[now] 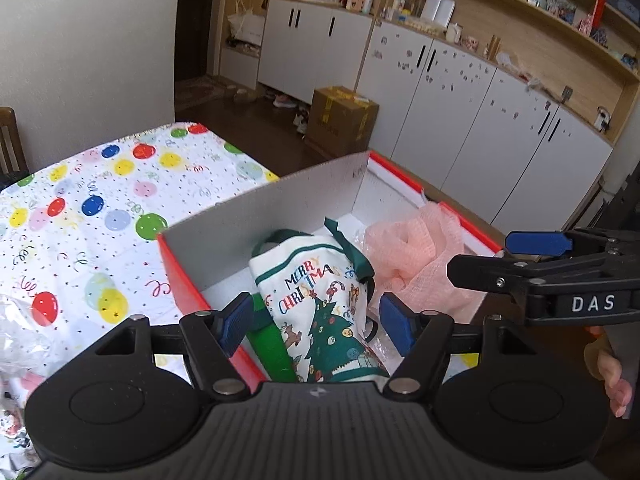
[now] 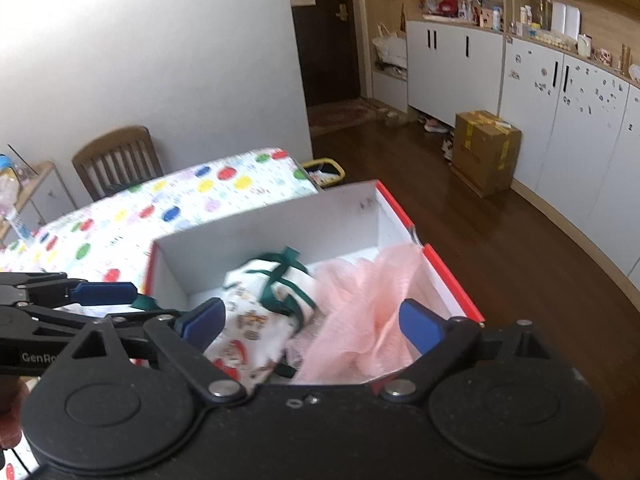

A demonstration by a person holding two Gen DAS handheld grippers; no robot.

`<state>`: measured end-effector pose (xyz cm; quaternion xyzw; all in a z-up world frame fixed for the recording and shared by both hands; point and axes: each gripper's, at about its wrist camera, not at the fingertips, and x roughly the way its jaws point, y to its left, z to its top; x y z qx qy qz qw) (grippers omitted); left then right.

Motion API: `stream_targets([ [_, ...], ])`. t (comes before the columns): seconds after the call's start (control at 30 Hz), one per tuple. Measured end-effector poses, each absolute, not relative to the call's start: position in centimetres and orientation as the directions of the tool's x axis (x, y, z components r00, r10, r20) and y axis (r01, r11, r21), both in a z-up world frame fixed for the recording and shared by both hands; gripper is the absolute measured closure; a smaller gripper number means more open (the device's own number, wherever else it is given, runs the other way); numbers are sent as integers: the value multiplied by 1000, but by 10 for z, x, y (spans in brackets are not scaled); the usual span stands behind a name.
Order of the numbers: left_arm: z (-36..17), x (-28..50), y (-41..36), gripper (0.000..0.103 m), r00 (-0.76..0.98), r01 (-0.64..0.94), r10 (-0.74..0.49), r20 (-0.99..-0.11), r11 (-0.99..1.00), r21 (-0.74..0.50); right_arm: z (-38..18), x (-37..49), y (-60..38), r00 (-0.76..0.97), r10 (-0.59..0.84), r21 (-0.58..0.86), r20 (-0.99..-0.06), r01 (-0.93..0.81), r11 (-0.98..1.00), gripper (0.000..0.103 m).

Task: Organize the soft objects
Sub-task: 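Open both tools to release the tote bag and puff into the box, then grasp the black face mask with the left tool while the right tool grasps the yellow sponge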

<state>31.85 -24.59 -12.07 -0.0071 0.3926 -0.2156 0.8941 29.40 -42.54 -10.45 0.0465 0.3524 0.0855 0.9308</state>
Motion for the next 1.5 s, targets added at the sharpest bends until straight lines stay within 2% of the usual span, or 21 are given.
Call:
stream_targets([
  [0.13, -106, 307, -229, 29, 620, 374, -409, -669, 904, -206, -90, 280, -412, 773, 202, 133, -602, -152, 979, 2],
  [0.33, -87, 289, -194, 28, 655, 344, -422, -627, 905, -251, -72, 264, -385, 794, 251, 135, -554, -212, 968, 0],
  [0.47, -76, 277, -169, 20, 686, 322, -411, -601, 912, -255, -63, 255, -366, 798, 288, 145, -529, -250, 957, 0],
  [0.67, -65, 255, -130, 14, 730, 281, -390, -561, 920, -274, -58, 241, -333, 780, 360, 165, -512, -321, 932, 0],
  [0.9, -61, 231, -90, 10, 762, 242, -356, -540, 931, -273, -64, 230, -291, 751, 405, 166, -522, -376, 912, 0],
  [0.93, -61, 228, -84, 8, 766, 234, -351, -539, 933, -275, -66, 229, -286, 748, 407, 165, -525, -379, 911, 0],
  [0.97, -62, 225, -78, 0, 767, 229, -347, -539, 934, -275, -68, 228, -280, 743, 410, 167, -529, -382, 909, 0],
  [1.23, -77, 204, -20, 0, 791, 147, -292, -538, 944, -296, -88, 225, -244, 717, 414, 176, -561, -386, 906, 0],
  [1.5, -103, 185, 54, 0, 820, -25, -145, -554, 957, -288, -118, 237, -209, 682, 375, 145, -627, -371, 917, 1],
])
